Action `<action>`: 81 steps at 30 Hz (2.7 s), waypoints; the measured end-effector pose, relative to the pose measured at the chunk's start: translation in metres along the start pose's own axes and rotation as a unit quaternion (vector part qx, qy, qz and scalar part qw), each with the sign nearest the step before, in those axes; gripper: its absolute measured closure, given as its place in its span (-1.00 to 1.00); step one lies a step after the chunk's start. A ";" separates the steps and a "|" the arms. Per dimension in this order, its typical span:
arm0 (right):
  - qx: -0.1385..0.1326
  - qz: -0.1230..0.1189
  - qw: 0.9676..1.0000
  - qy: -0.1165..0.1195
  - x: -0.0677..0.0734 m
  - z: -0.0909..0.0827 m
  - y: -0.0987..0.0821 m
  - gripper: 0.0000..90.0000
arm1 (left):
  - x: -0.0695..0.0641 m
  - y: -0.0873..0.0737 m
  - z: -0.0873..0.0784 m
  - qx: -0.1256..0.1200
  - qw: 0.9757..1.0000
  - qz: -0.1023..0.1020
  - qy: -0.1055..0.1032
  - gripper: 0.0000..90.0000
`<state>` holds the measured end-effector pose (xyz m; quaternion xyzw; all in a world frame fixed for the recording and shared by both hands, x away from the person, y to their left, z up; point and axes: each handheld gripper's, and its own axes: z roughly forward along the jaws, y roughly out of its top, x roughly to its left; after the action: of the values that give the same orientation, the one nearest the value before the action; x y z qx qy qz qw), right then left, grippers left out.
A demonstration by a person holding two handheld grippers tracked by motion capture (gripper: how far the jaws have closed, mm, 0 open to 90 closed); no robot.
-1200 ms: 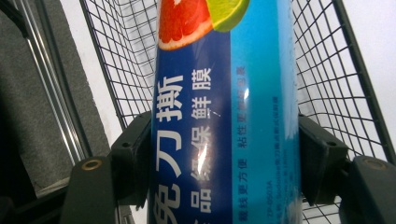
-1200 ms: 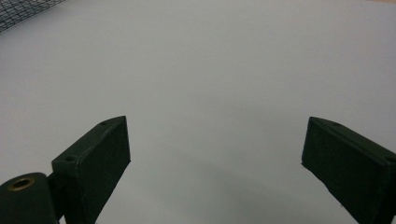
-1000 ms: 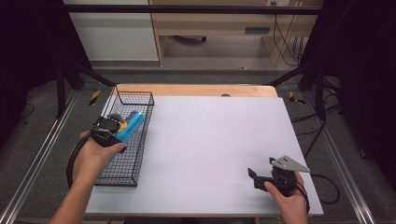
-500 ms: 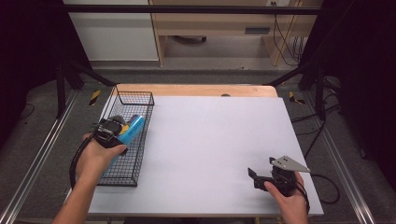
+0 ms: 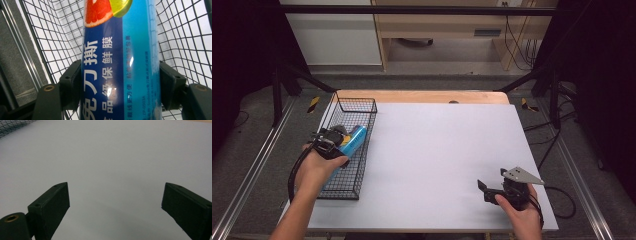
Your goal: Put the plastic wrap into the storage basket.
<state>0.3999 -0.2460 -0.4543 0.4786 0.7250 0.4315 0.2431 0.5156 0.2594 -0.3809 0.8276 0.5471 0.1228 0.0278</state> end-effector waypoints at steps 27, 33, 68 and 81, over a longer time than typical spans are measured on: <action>0.003 -0.002 1.000 0.002 0.000 0.001 0.000 -0.82 | -0.003 0.004 0.002 0.012 1.000 0.015 0.006 -0.31; 0.003 -0.004 1.000 0.002 0.001 0.001 0.000 -0.82 | -0.005 0.003 -0.013 -0.055 0.998 0.017 0.018 -0.59; -0.001 -0.003 1.000 -0.001 0.000 0.000 0.000 -0.84 | -0.076 -0.013 -0.062 -0.312 0.943 0.079 -0.085 -0.88; 0.004 -0.008 1.000 0.000 0.000 0.001 -0.001 -0.87 | -0.122 -0.013 -0.040 -0.323 0.927 0.128 -0.141 -0.90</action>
<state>0.4002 -0.2455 -0.4554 0.4744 0.7304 0.4262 0.2446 0.4496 0.1496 -0.3652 0.8457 0.3574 0.1774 0.3543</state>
